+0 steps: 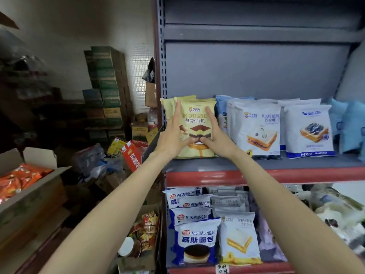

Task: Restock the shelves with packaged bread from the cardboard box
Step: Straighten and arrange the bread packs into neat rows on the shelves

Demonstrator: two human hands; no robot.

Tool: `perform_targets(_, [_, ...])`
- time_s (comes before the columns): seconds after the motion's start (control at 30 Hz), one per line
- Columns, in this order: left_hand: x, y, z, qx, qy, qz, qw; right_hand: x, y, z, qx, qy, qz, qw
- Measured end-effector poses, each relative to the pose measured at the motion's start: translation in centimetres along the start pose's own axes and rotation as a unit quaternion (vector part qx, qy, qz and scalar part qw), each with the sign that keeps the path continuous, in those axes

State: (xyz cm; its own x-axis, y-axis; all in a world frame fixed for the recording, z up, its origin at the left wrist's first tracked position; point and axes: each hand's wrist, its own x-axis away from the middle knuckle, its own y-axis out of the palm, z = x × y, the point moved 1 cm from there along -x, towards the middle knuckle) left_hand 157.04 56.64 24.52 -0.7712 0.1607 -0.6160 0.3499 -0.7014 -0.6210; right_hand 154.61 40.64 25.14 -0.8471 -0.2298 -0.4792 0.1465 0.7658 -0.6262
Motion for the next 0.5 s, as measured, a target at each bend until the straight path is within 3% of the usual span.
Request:
perform_targets(0.17, [-0.7,-1.1,0.4,0.052,-0.012,-0.032,0.998,-0.8,0.1,1.1,-0.046,0.009,-0.021,0.999])
perform_targets(0.27, [-2.3,-4.2,0.0,0.074,-0.006,-0.042,0.996,-1.9,-0.7,1.1,-0.119,0.024,0.015,0.992])
perform_targets(0.37, [-4.4,-6.5,-0.7,0.071,-0.015,-0.083,0.994,-3.4,-1.3,0.9,-0.123,0.067,0.009,0.99])
perform_targets(0.5, [-5.8,-6.0,-1.7,0.13,-0.092,-0.185,0.97,-4.9,-1.3,1.0,-0.132,0.1,0.006,0.986])
